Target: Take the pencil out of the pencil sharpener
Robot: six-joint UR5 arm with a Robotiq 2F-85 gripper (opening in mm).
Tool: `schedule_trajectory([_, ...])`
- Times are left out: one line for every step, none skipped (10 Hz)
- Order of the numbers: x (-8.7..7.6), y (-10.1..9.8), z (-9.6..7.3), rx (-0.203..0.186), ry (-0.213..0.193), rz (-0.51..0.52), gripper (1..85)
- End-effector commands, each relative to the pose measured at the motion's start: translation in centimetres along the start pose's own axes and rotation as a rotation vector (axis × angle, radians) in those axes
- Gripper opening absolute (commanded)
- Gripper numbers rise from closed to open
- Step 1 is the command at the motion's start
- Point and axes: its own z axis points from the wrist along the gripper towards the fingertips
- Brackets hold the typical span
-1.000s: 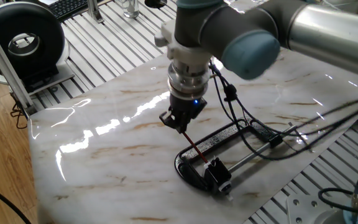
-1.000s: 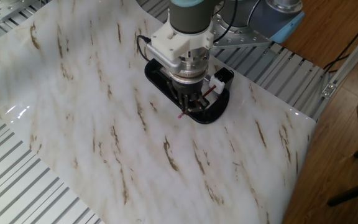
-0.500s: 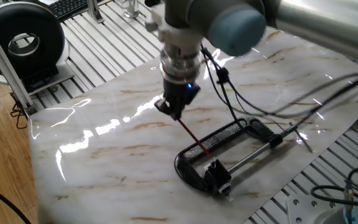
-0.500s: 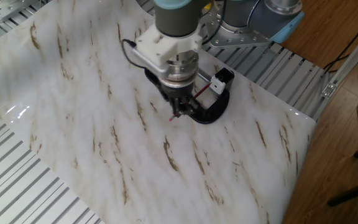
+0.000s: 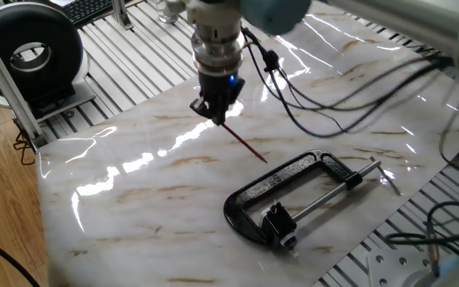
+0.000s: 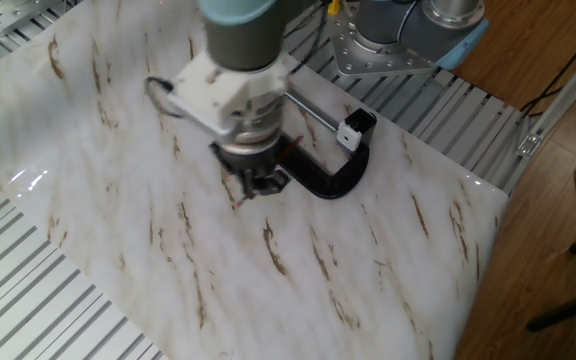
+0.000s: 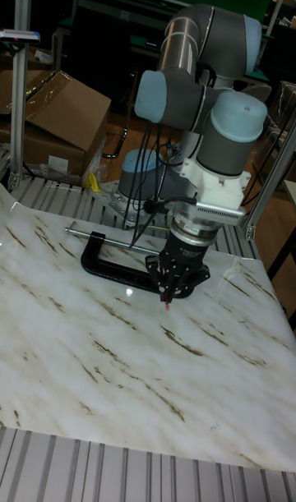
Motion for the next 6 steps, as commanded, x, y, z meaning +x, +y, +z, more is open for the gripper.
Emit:
schedule_trajectory([-1.6,-1.8,1.4,0.012,0.026,-0.025,1.0])
schedule_trajectory([-1.4,-2.0,1.4,0.013,0.034,-0.017,1.0])
schedule_trajectory([-0.9,-1.6,1.3,-0.006,0.053,-0.004,1.7])
schedule_trajectory([-0.9,-1.5,1.3,-0.017,0.052,-0.016,10.0])
schedule_trajectory([-0.8,-1.4,1.5,-0.028,0.051,-0.024,12.3])
schedule_trajectory([-0.5,-1.5,1.6,-0.028,0.062,-0.042,19.3])
